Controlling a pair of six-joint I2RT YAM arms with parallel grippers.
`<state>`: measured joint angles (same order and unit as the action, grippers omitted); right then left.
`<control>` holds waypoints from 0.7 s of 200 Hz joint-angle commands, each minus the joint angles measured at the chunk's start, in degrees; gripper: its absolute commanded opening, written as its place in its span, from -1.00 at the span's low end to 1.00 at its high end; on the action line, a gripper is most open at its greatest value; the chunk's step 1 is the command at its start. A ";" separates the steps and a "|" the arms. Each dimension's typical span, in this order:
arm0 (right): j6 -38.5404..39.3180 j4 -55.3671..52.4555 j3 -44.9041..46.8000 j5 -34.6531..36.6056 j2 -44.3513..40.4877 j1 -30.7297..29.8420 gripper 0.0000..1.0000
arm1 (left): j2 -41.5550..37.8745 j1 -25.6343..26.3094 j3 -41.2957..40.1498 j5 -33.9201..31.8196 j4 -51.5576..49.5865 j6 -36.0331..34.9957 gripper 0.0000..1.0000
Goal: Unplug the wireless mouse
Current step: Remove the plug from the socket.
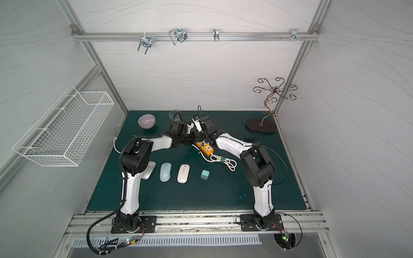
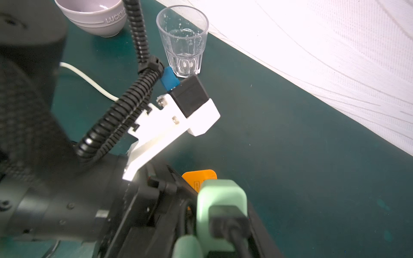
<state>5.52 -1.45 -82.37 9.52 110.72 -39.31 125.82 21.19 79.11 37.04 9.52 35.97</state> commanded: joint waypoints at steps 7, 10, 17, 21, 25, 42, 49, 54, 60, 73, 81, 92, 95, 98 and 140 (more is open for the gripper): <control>-0.38 0.11 1.63 2.33 -5.79 -0.25 -1.00 | -0.92 -1.55 -1.17 -3.26 -9.58 1.09 -0.53; -0.38 -0.08 1.74 2.51 -6.26 -0.24 -1.00 | -1.53 -1.71 -0.85 -3.43 -9.65 0.90 -0.53; -0.55 -0.48 2.02 2.88 -7.36 -0.26 -1.00 | -3.16 -2.06 -0.27 -3.81 -9.92 0.30 -0.52; -0.76 -0.84 2.16 3.00 -8.04 -0.28 -1.00 | -4.16 -2.19 0.04 -4.08 -10.15 -0.15 -0.51; -1.03 -1.17 2.33 3.09 -8.69 -0.25 -1.00 | -5.13 -2.33 0.30 -4.43 -10.49 -0.64 -0.50; -2.73 -3.21 2.67 2.58 -11.77 -0.19 -1.00 | -9.94 -2.38 0.46 -6.54 -11.99 -3.36 -0.45; -3.72 -4.72 2.50 1.93 -12.85 -0.19 -1.00 | -11.99 -2.38 -0.21 -7.05 -12.24 -4.29 -0.44; -4.47 -5.97 2.27 1.31 -13.46 -0.12 -1.00 | -13.54 -2.38 -0.81 -7.16 -12.10 -4.65 -0.45; -5.47 -7.46 1.97 0.78 -14.16 -0.07 -1.00 | -15.44 -2.38 -2.08 -7.17 -11.79 -4.91 -0.44; -7.97 -11.10 1.52 -0.64 -15.74 0.10 -1.00 | -19.30 -2.15 -5.86 -6.35 -9.77 -4.82 -0.45; -9.66 -13.24 1.30 -2.65 -16.66 0.49 -1.00 | -22.37 -1.65 -8.93 -5.77 -7.78 -4.69 -0.43; -12.11 -15.24 1.77 -5.23 -18.28 0.82 -1.00 | -26.33 -0.34 -13.25 -5.12 -5.15 -5.01 -0.42; -12.75 -15.51 2.16 -6.03 -18.71 0.94 -1.00 | -27.45 0.17 -14.52 -5.04 -4.26 -5.14 -0.42; -13.28 -15.73 2.47 -6.86 -19.26 0.99 -1.00 | -28.39 0.61 -15.60 -4.86 -3.49 -5.47 -0.42; -21.83 -16.01 7.71 -20.12 -26.78 3.60 -1.00 | -40.87 9.04 -28.38 -6.52 3.29 -11.24 -0.36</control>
<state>-8.75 -15.40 -76.79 -0.27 88.77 -37.69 89.36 26.63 55.09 31.44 7.49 29.04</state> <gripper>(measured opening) 0.366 0.317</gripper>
